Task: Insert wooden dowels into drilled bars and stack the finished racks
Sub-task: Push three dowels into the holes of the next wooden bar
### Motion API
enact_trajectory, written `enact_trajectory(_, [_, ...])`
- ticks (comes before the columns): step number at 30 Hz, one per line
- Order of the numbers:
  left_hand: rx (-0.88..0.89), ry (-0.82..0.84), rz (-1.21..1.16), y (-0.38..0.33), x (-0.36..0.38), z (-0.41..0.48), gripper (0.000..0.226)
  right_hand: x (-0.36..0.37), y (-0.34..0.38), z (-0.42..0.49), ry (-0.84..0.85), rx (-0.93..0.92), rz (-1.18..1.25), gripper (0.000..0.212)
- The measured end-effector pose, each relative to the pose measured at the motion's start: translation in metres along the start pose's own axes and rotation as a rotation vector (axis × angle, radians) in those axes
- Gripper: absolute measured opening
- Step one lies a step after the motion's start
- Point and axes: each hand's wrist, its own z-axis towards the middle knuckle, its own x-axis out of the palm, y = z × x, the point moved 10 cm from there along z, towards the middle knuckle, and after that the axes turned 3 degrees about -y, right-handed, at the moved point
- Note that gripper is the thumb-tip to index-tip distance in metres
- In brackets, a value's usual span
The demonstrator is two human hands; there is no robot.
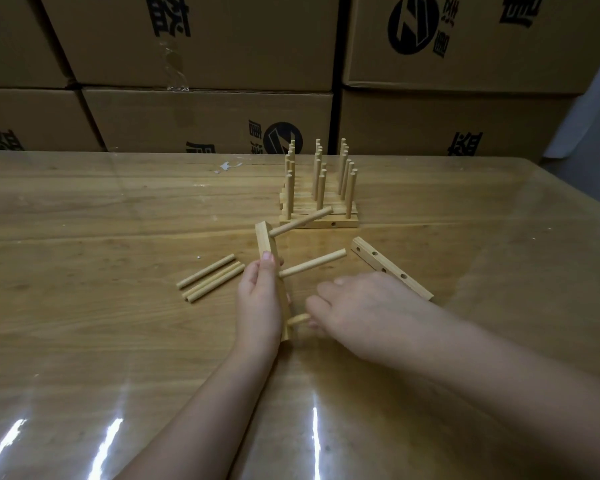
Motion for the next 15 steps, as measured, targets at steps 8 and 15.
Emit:
enact_trajectory(8, [-0.04,0.004,-0.049,0.005,0.0,0.003,0.034,0.0,-0.001,0.002,-0.026,-0.001,0.021,0.028])
enact_trajectory(15, [-0.038,-0.024,-0.051,0.006,-0.003,0.002,0.034,0.015,-0.018,0.001,-0.011,0.132,0.156,0.037])
